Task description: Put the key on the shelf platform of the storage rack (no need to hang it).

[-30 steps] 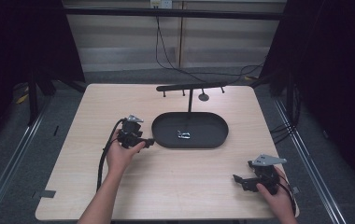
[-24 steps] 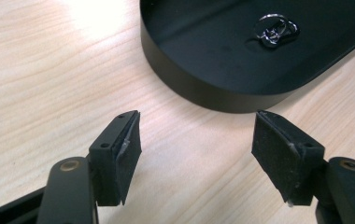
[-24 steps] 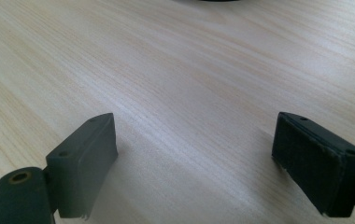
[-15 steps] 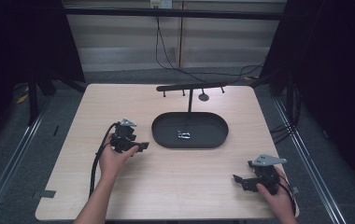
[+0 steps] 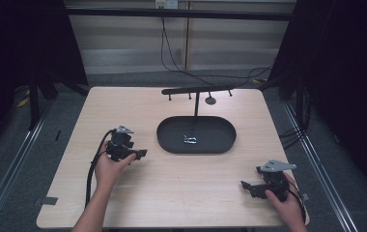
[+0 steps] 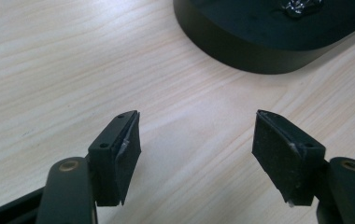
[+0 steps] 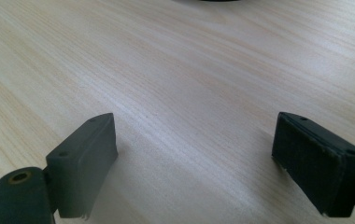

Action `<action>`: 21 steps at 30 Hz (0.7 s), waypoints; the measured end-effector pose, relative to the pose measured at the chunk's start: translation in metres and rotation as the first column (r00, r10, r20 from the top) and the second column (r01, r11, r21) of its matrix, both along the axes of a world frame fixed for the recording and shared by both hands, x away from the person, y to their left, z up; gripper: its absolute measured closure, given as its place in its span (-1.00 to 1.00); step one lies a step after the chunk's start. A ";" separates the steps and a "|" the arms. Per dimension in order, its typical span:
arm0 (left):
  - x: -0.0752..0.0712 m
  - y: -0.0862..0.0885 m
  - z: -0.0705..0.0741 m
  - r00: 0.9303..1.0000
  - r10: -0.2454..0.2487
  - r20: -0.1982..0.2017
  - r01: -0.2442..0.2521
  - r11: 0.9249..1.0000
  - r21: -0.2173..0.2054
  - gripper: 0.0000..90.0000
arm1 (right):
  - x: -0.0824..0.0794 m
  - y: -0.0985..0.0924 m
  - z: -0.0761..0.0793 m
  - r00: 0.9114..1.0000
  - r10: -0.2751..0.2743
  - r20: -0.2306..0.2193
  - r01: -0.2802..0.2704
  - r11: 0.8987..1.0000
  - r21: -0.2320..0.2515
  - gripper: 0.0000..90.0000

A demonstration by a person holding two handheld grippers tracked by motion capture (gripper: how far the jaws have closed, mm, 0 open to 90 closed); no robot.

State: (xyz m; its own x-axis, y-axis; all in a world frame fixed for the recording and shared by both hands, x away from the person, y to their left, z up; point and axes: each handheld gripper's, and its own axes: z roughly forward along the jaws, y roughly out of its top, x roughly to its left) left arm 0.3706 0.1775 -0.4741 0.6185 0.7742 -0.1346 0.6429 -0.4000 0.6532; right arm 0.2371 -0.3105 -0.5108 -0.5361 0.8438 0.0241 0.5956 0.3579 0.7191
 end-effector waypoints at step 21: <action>-0.015 0.027 -0.004 1.000 0.008 -0.004 -0.008 1.000 0.006 -0.31 | 0.000 0.000 0.000 1.000 0.000 0.001 0.000 1.000 0.000 -0.70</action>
